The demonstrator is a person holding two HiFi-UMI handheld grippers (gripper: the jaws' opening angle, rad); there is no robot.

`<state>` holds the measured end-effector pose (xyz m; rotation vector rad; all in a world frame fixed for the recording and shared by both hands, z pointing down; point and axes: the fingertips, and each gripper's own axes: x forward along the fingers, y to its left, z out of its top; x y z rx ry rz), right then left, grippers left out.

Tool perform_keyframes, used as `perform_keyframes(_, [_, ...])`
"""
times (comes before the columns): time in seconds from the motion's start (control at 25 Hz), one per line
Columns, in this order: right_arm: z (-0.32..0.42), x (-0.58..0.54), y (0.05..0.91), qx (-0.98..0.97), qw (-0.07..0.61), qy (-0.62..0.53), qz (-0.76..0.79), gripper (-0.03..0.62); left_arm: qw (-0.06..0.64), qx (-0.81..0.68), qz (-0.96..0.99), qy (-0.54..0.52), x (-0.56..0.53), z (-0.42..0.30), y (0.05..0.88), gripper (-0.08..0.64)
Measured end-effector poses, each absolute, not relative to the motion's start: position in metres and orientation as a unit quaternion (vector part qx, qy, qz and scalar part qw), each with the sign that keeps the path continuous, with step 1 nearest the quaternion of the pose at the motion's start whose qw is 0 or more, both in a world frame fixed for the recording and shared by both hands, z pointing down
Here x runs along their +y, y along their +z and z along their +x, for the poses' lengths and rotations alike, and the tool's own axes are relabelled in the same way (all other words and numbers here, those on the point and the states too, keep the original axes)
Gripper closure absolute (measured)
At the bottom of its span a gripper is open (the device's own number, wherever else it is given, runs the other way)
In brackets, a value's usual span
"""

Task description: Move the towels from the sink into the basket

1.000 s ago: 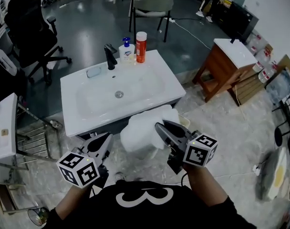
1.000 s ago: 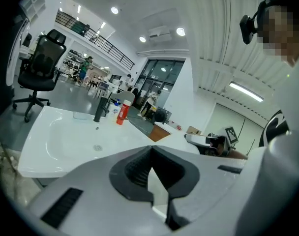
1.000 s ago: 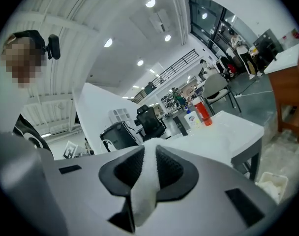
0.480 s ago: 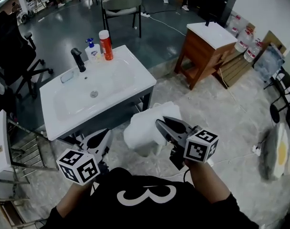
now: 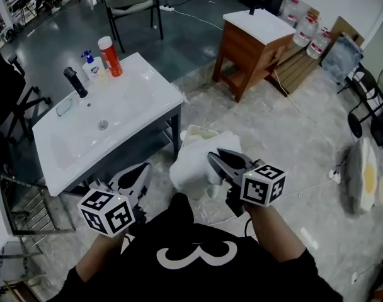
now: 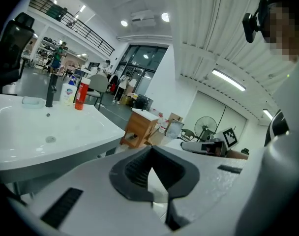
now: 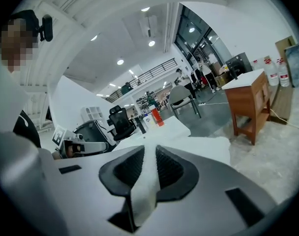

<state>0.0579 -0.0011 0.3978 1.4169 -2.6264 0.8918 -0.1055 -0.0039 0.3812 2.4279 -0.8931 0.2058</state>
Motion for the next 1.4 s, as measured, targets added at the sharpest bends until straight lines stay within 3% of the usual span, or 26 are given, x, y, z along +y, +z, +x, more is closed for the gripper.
perform_keyframes(0.48, [0.109, -0.094, 0.478, -0.813, 0.05, 0.341, 0.469, 0.522, 0.299, -0.283, 0.902, 0.131, -0.093, -0.032, 0.454, 0.555])
perform_keyframes(0.96, [0.147, -0.197, 0.607, -0.785, 0.164, 0.389, 0.453, 0.522, 0.35, -0.282, 0.878, 0.163, -0.179, 0.008, 0.549, 0.555])
perform_keyframes(1.4, [0.164, -0.244, 0.728, -0.76, 0.24, 0.419, 0.434, 0.522, 0.364, -0.317, 0.851, 0.205, -0.192, 0.014, 0.61, 0.555])
